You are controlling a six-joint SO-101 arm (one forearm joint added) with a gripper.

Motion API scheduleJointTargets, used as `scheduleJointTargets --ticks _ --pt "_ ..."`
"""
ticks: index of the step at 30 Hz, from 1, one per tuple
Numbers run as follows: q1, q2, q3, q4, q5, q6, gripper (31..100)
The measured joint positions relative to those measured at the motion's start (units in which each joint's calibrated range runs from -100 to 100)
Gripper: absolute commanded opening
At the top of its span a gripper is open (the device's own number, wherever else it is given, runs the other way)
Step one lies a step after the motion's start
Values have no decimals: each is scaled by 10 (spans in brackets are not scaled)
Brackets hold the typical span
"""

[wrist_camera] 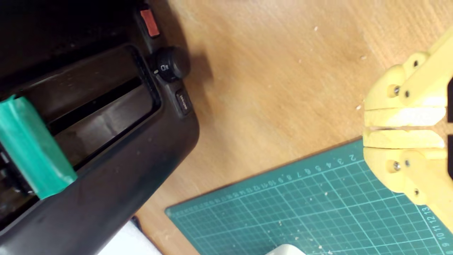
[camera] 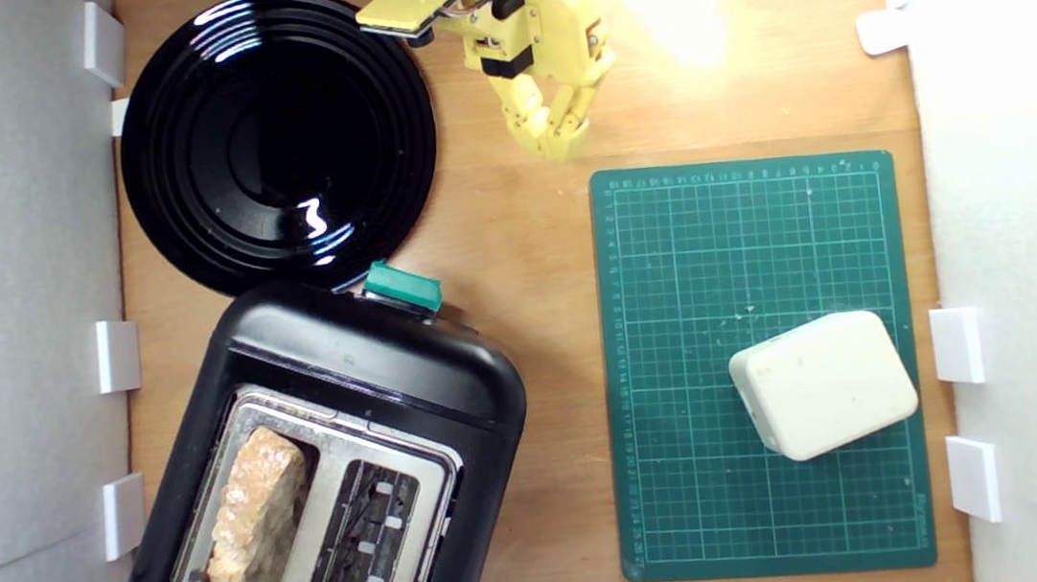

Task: Pick bread and place in toaster

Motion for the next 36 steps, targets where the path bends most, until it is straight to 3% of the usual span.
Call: scheduleJointTargets --ticks 10,36 --pt "-1 -20 63 -2 -7 8 309" --pt "-1 -20 70 -3 -7 8 309"
